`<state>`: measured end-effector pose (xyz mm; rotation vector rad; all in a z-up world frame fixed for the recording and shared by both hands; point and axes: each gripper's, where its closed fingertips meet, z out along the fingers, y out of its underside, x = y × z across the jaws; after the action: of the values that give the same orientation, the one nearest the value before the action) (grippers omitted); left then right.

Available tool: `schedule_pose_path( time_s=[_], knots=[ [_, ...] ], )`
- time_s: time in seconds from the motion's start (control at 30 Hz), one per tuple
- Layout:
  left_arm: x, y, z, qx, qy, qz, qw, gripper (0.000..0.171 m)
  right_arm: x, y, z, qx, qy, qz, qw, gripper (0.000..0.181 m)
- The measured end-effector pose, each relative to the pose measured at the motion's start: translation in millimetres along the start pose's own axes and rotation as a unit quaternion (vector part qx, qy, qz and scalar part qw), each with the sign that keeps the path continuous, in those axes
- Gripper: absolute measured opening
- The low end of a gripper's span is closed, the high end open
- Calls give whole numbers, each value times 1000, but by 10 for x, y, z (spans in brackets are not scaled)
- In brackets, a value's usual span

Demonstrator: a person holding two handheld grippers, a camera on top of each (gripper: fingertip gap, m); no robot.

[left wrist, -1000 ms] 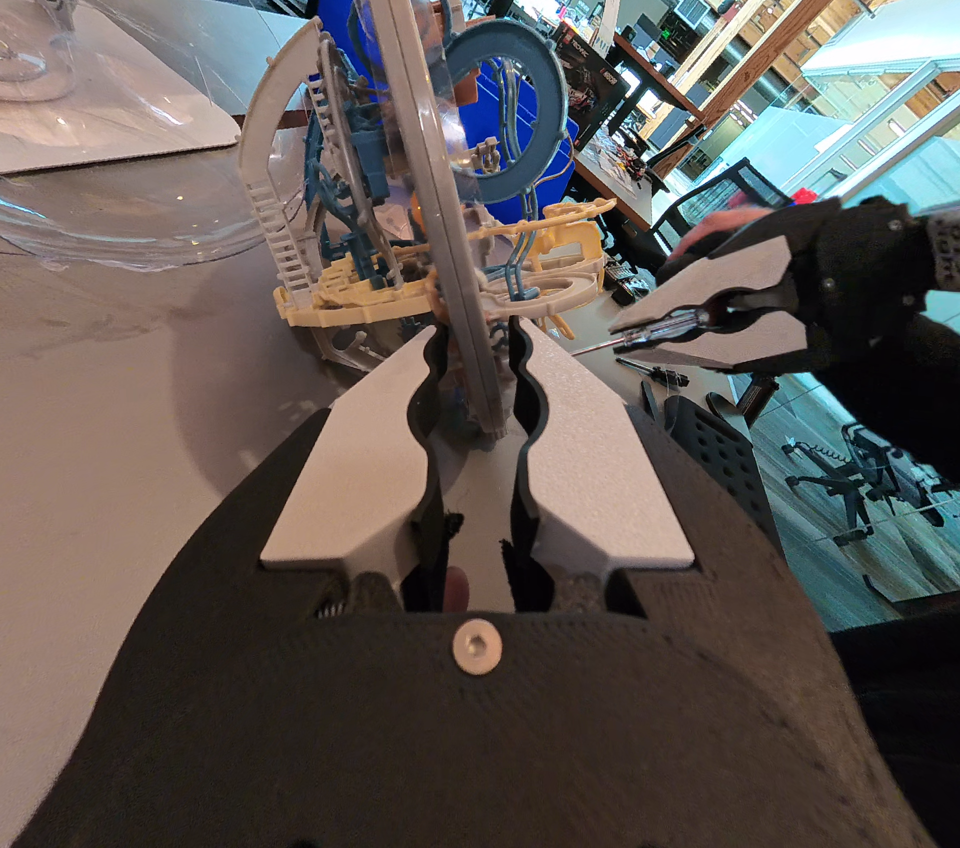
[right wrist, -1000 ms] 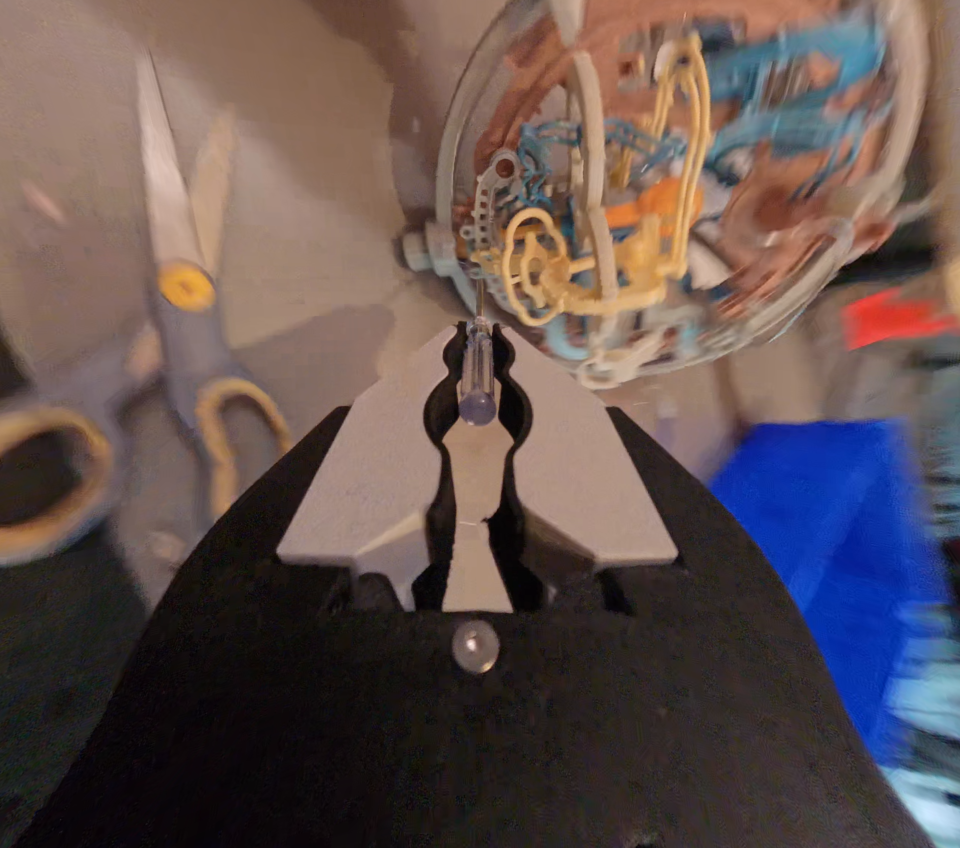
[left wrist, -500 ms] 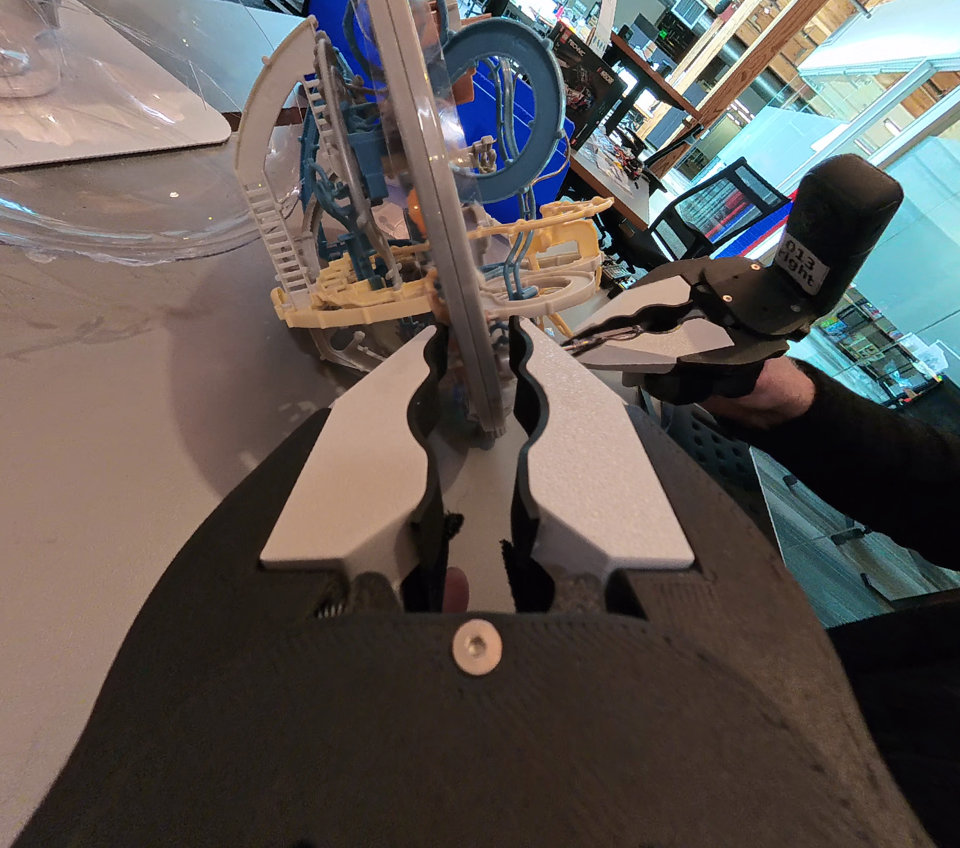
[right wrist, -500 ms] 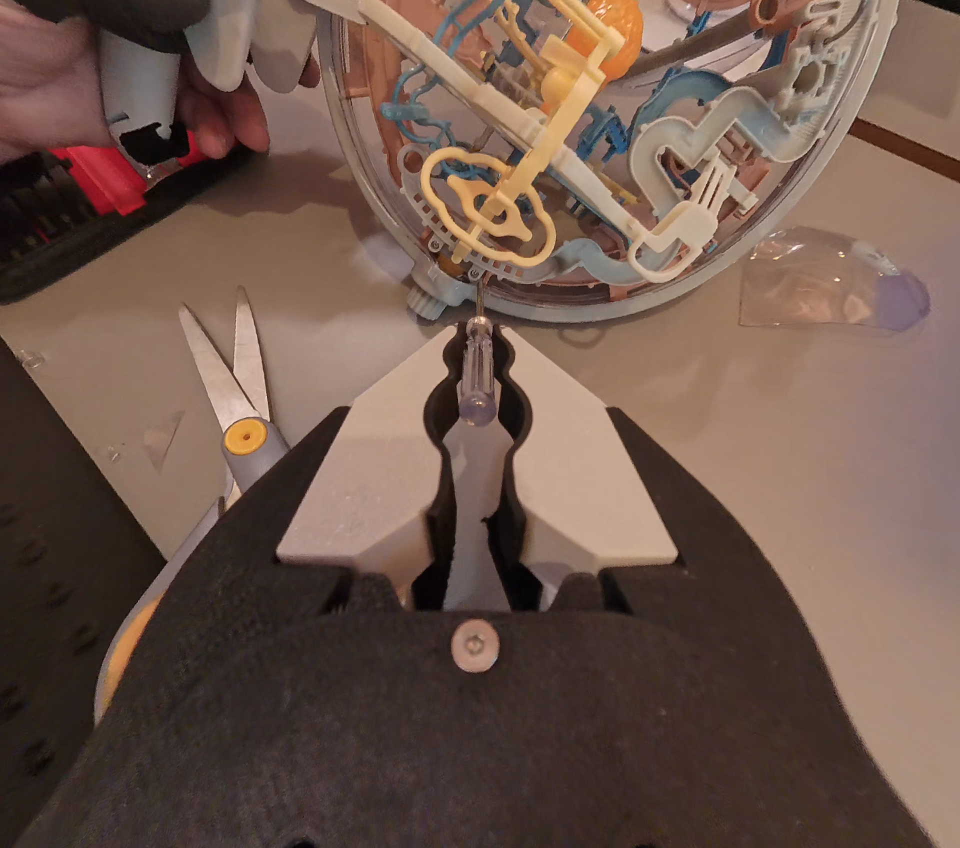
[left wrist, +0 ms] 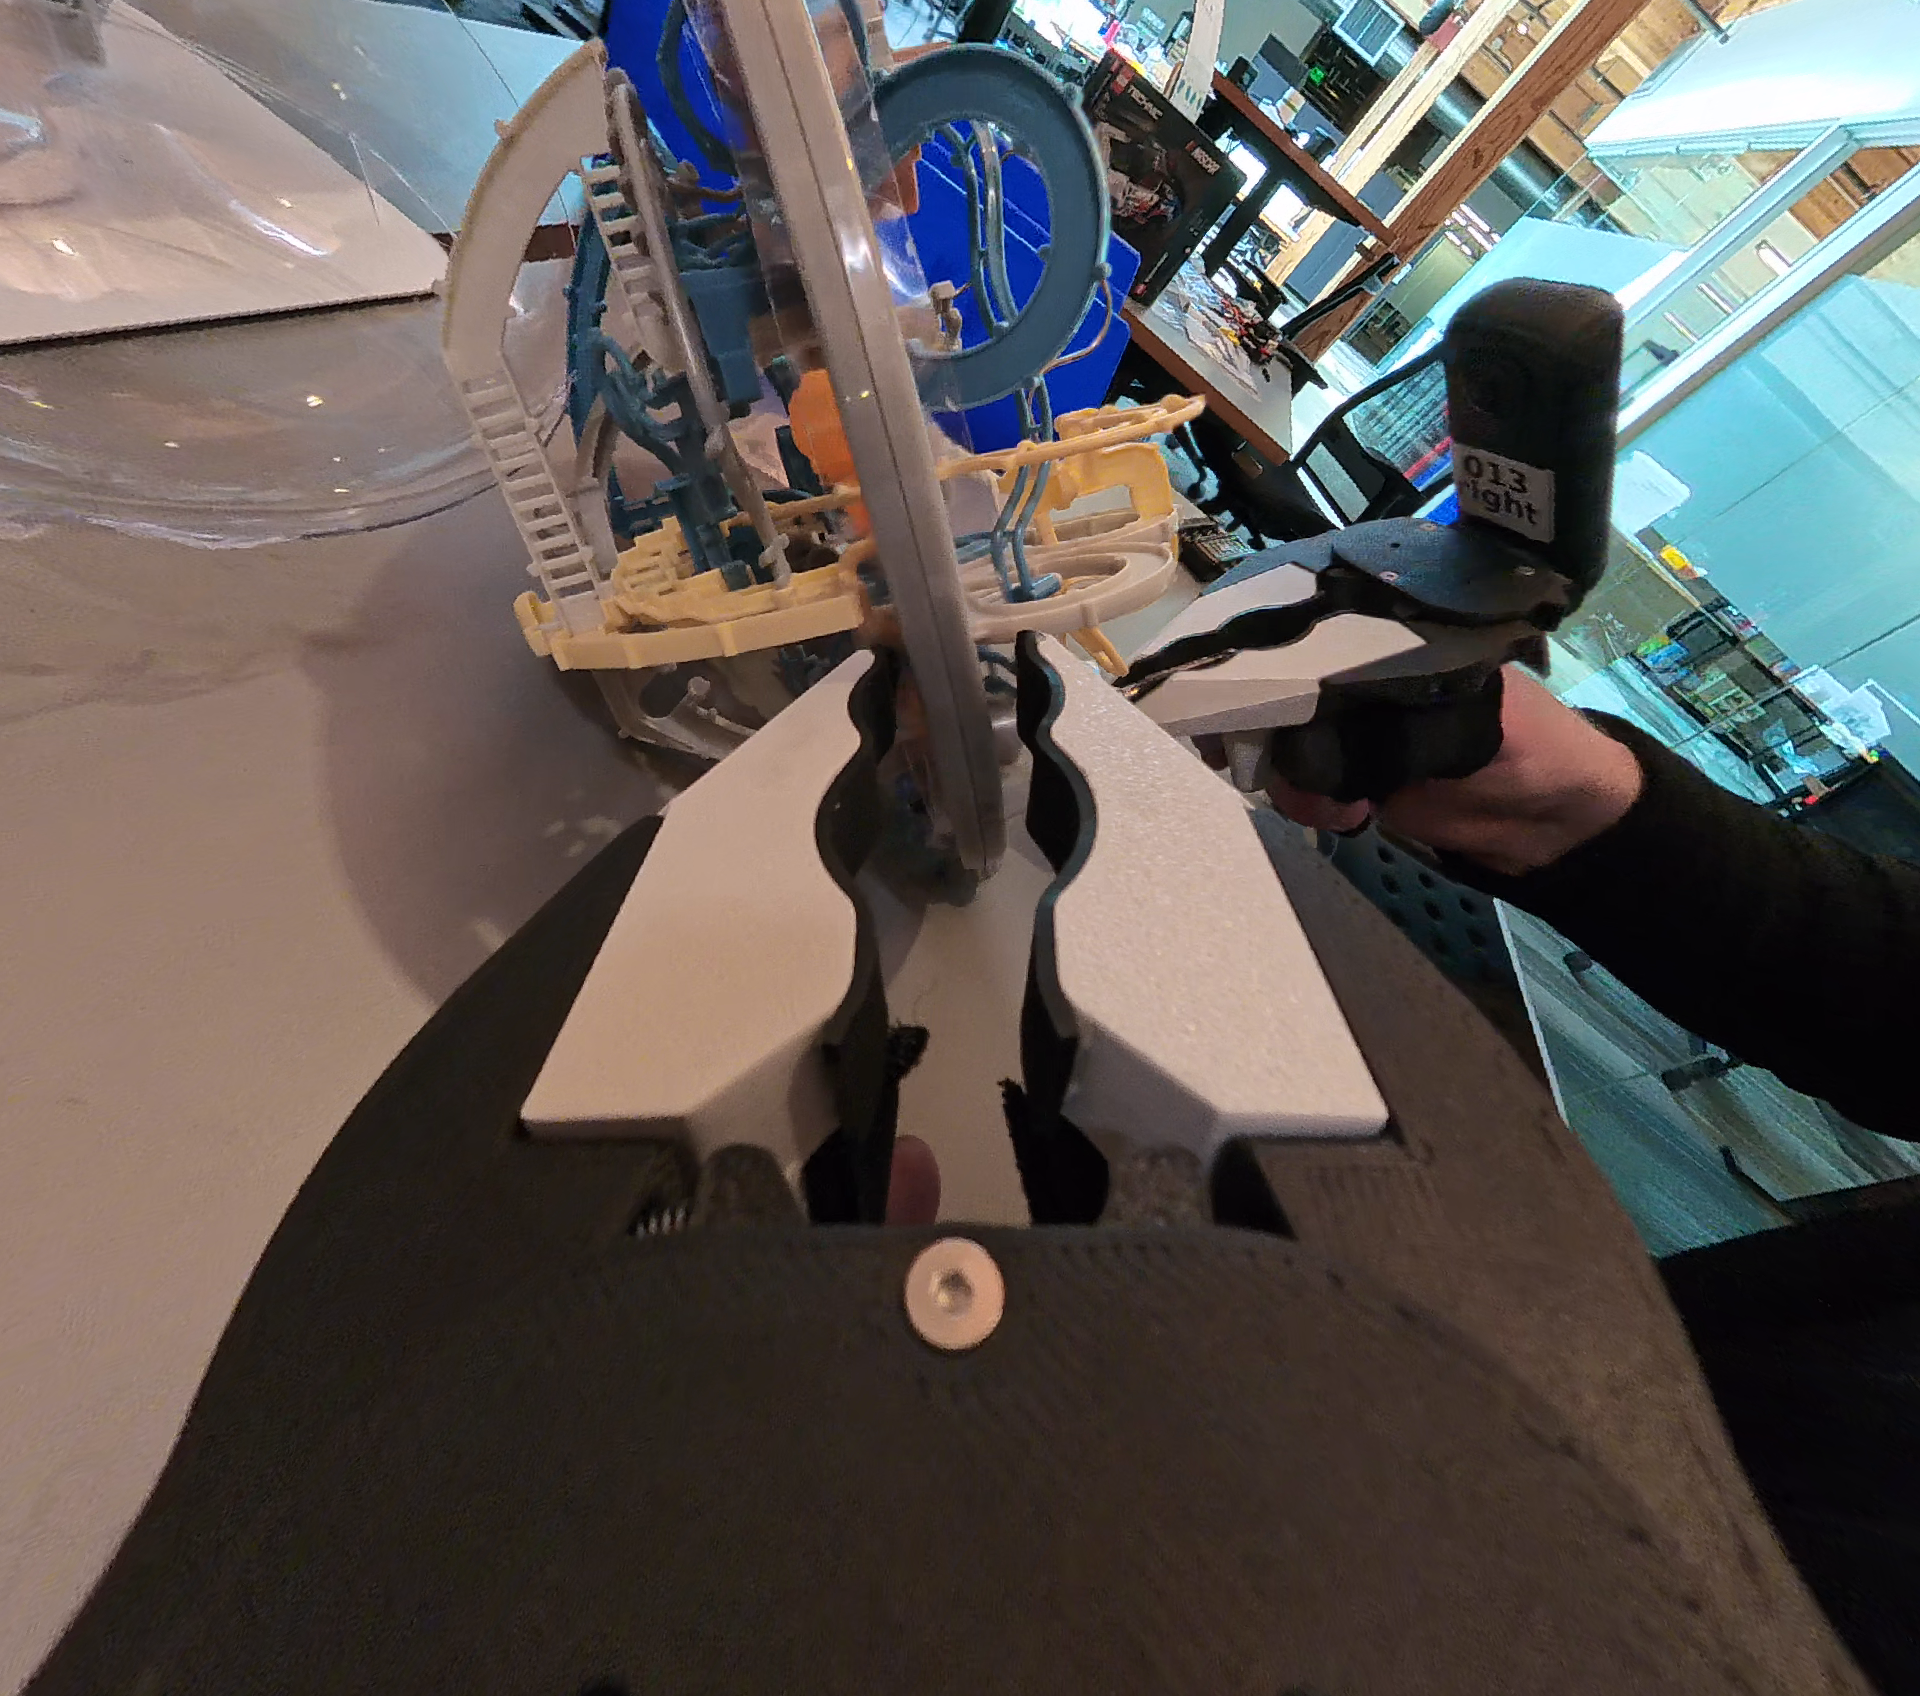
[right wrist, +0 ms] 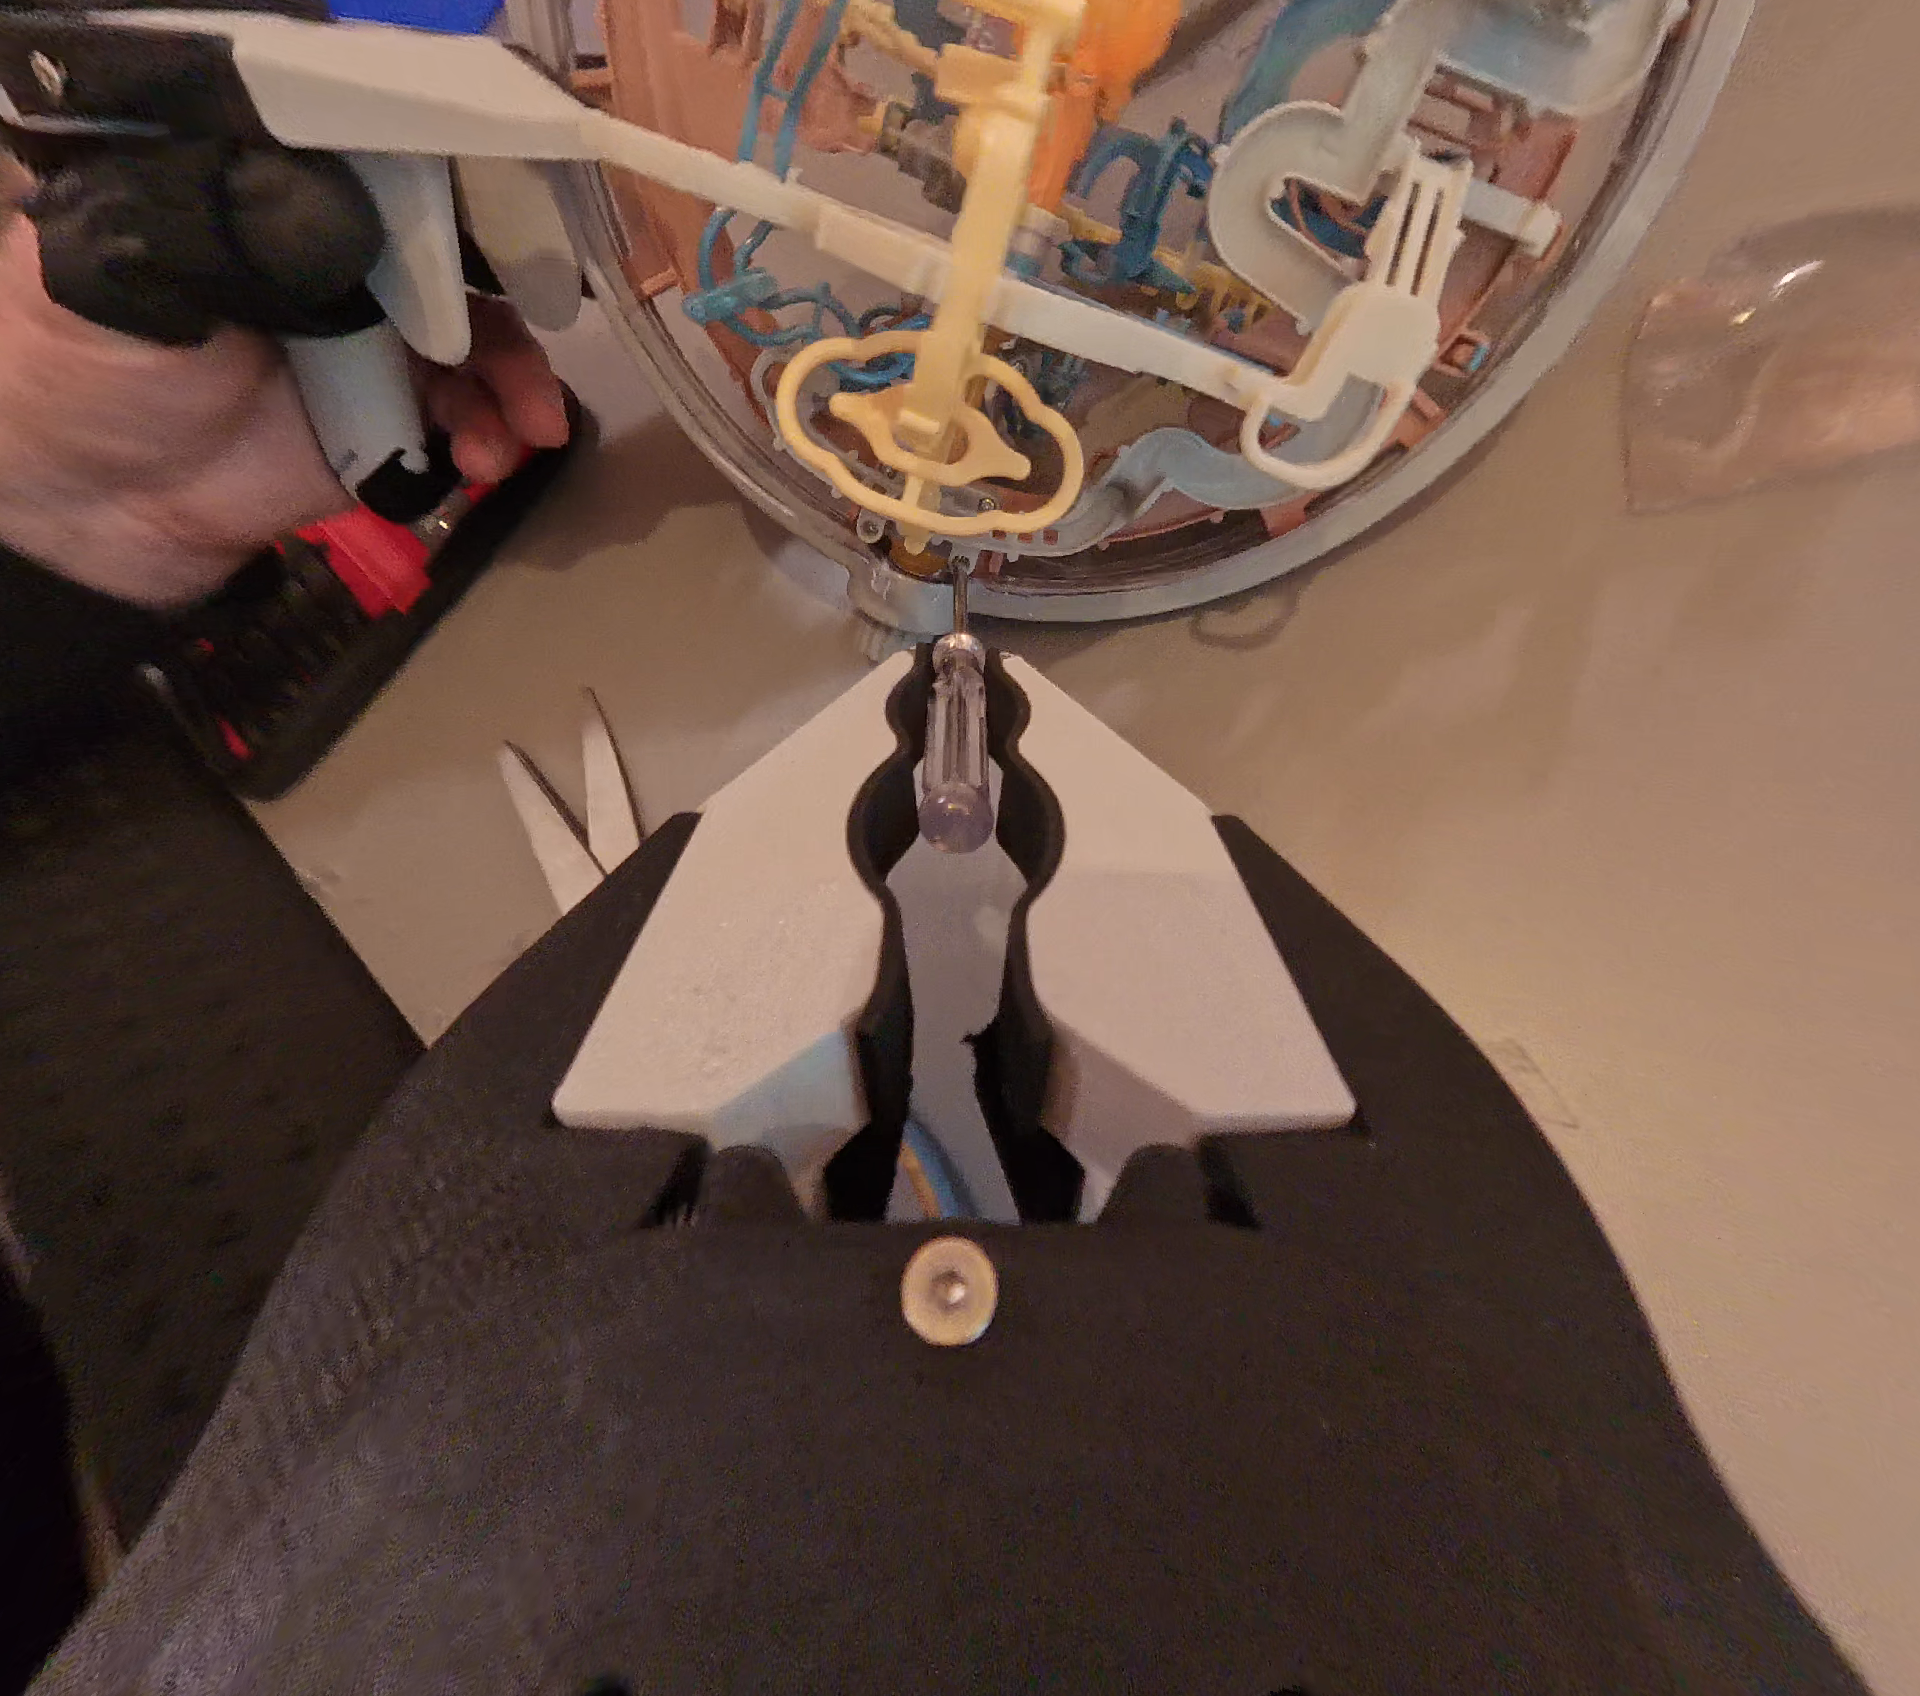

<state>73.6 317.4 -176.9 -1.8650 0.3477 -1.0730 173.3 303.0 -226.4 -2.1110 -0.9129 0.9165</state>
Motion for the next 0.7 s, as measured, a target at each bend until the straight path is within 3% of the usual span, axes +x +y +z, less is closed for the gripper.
schedule_pose_path(
  time_s=[0.17,0.43,0.57,0.7],
  knots=[
    [-17,-6,-12,1,0,-3,1000,21,-12,-6,22,-3,7,-50,999,7],
    [-53,-18,-26,2,-3,-5,1000,20,-15,-50,61,-57,15,-266,962,6],
    [-68,-25,-29,4,-4,-6,1000,20,-39,-80,80,-80,40,-410,907,6],
    [-64,-23,-31,3,-2,-5,1000,20,-55,-76,84,-87,62,-587,802,7]
  ],
)
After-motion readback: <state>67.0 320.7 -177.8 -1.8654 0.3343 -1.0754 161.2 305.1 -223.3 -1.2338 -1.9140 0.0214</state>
